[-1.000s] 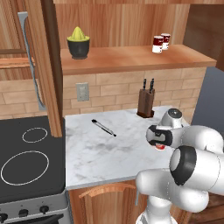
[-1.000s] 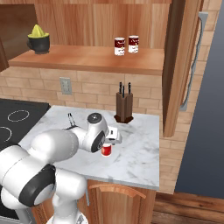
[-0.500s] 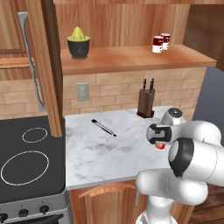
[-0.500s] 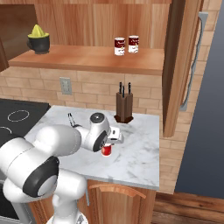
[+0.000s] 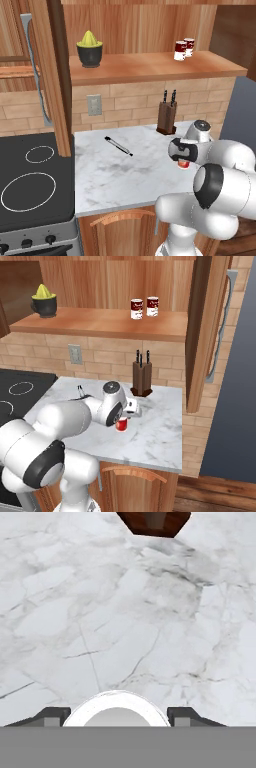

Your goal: Pick the cans from the counter and place them in their designated side in the cabinet.

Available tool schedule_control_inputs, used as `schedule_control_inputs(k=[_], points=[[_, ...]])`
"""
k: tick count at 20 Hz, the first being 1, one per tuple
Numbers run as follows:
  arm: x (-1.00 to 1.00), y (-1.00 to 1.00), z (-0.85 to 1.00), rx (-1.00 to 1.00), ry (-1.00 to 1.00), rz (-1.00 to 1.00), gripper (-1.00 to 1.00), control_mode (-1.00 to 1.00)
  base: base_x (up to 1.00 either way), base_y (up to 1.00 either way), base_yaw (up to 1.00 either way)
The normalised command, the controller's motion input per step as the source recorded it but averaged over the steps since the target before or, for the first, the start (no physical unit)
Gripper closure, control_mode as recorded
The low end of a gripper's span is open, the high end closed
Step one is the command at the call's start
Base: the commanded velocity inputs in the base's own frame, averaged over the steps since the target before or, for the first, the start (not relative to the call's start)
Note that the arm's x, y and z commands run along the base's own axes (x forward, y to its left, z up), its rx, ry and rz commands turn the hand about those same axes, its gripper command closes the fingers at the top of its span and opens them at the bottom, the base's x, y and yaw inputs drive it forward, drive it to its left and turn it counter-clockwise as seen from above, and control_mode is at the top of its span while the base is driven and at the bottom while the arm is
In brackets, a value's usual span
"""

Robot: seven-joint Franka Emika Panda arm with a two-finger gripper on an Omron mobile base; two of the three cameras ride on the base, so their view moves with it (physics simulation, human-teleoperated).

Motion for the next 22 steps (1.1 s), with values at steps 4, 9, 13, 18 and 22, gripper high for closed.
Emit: schedule_control_inputs(k=[4,9,13,18,22], points=[[0.01,0.00,0.52,0.01,-0.01,0.00,1.00,-1.00,0.00,0.00,0.00],[0.02,0.00,0.55,0.02,0.00,0.00,1.00,-1.00,0.00,0.00,0.00],[0.01,0.00,0.55,0.03,0.00,0.00,1.00,-1.00,0.00,0.00,0.00],[0.00,0.00,0.51,0.02,-0.01,0.00,1.00,-1.00,0.00,0.00,0.00],[0.00,0.00,0.46,0.01,-0.02,0.00,1.00,-1.00,0.00,0.00,0.00]])
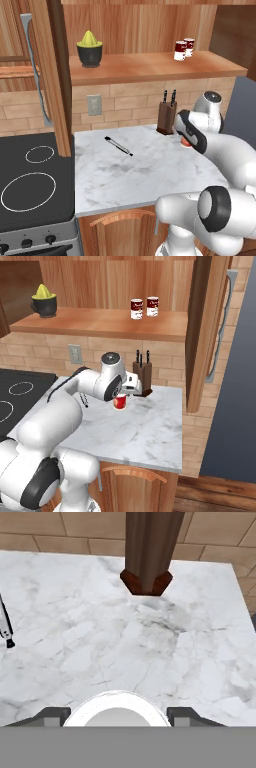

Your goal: Pick the cans from the counter and place them in their designated side in the cabinet.

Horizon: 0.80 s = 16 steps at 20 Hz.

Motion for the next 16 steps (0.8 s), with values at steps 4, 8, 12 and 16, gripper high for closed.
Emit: schedule_control_inputs(k=[4,8,12,16], points=[[0.00,0.00,0.46,0.00,-0.04,0.00,1.00,-1.00,0.00,0.00,0.00],[0.00,0.00,0.47,0.00,-0.04,0.00,1.00,-1.00,0.00,0.00,0.00],[0.00,0.00,0.45,0.00,-0.06,0.00,1.00,-1.00,0.00,0.00,0.00],[0.00,0.00,0.41,0.00,-0.09,0.00,1.00,-1.00,0.00,0.00,0.00]])
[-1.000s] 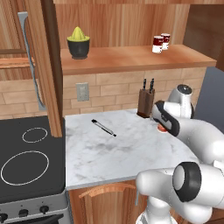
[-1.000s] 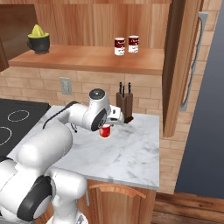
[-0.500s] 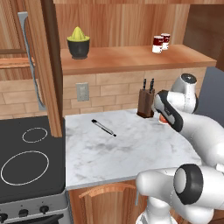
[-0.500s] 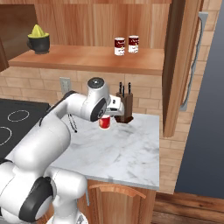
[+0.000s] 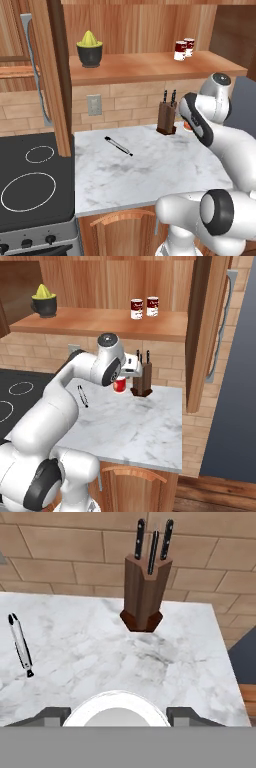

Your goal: Pick the cans from the counter and place them in their designated side in the cabinet.

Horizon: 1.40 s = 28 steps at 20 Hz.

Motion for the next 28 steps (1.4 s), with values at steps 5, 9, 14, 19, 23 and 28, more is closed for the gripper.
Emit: schedule_control_inputs(k=[5,9,14,19,23,28], points=[[-0.03,0.00,0.38,0.00,-0.09,0.00,1.00,-1.00,0.00,0.00,0.00],[-0.07,0.00,0.38,0.00,-0.09,0.00,1.00,-1.00,0.00,0.00,0.00],[-0.11,0.00,0.36,0.00,-0.09,0.00,1.00,-1.00,0.00,0.00,0.00],[-0.10,0.00,0.36,0.00,-0.09,0.00,1.00,-1.00,0.00,0.00,0.00],[-0.04,0.00,0.33,0.00,-0.08,0.00,1.00,-1.00,0.00,0.00,0.00],[-0.02,0.01,0.33,0.00,-0.07,0.00,1.00,-1.00,0.00,0.00,0.00]])
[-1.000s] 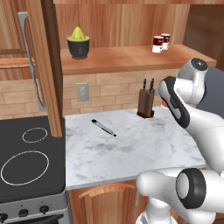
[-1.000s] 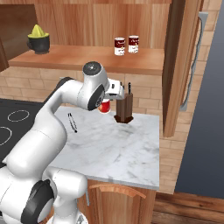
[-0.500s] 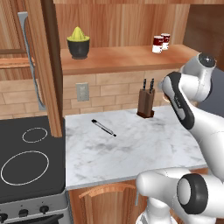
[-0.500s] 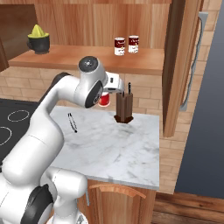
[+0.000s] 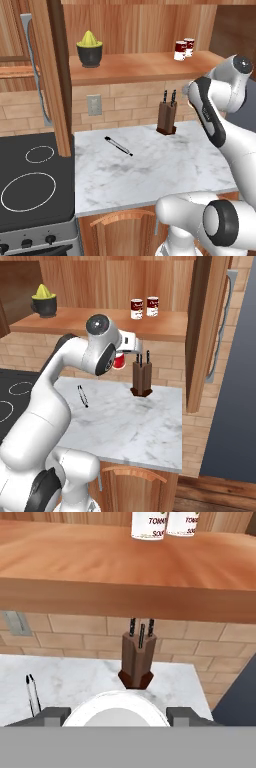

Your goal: Pick the cans from the counter and place them in their designated side in the cabinet.

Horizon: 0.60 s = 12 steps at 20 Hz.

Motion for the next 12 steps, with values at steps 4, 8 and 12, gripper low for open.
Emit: schedule_control_inputs(k=[4,8,12], points=[[-0.10,0.01,0.35,0.00,-0.09,0.00,1.00,-1.00,0.00,0.00,0.00],[-0.22,0.02,0.36,0.00,-0.11,0.00,1.00,-1.00,0.00,0.00,0.00],[-0.25,0.06,0.37,0.00,-0.11,0.00,1.00,-1.00,0.00,0.00,0.00]])
